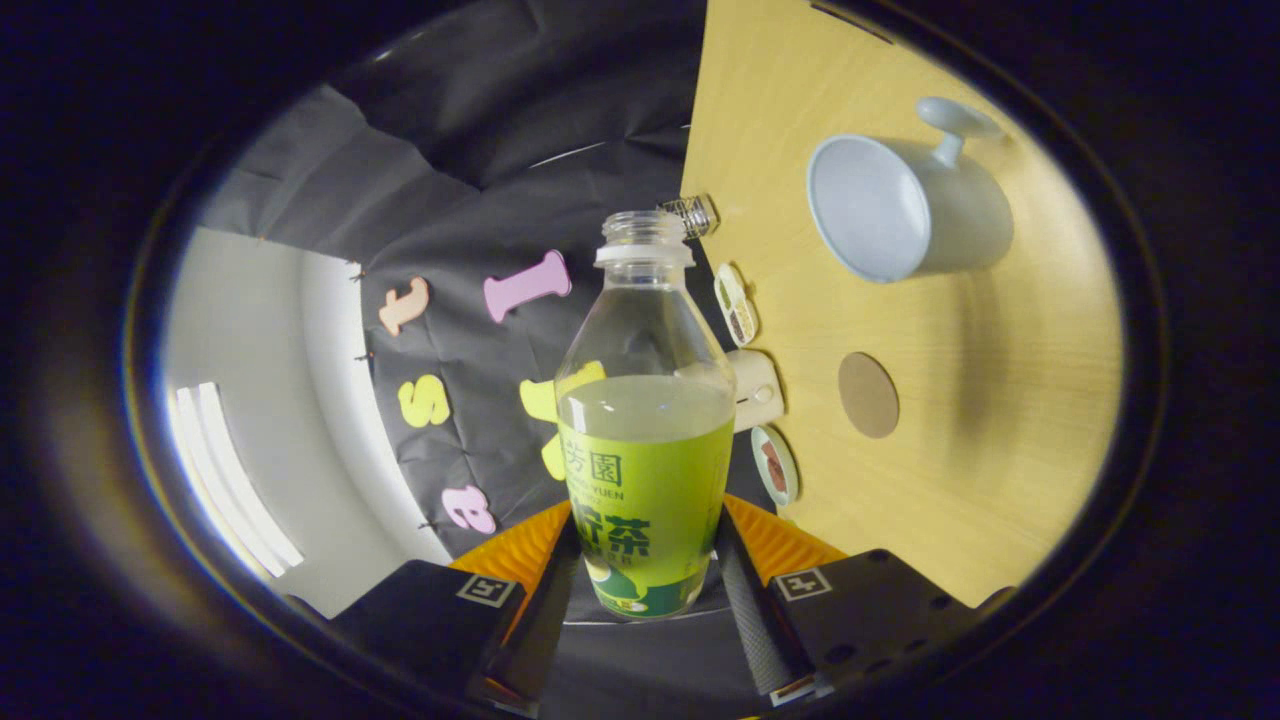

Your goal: Take the bottle from table, then pour the juice into the cup, finally place the bottle on the coaster

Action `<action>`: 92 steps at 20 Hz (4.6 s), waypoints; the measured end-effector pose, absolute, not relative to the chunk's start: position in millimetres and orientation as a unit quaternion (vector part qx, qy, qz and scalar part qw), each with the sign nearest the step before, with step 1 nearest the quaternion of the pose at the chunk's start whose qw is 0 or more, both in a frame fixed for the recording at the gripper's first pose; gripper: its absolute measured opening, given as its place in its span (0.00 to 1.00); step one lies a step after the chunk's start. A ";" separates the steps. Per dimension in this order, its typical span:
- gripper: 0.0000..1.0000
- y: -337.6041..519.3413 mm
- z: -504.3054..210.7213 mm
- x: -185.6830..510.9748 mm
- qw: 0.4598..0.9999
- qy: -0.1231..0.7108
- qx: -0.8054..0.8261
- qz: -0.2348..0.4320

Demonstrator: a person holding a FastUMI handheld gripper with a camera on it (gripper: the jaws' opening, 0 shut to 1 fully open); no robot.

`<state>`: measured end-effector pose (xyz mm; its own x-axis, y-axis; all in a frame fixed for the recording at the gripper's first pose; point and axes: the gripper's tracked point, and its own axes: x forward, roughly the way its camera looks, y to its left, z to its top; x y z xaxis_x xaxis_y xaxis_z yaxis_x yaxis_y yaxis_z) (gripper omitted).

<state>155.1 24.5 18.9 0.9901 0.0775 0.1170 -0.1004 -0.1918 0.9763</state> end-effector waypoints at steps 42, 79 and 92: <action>0.81 12.6 -98.7 290.4 0.981 0.176 -0.014 -0.080; 1.00 23.8 -51.8 164.1 0.984 0.149 -0.043 -0.093; 1.00 28.4 22.9 50.7 0.995 0.053 0.001 -0.084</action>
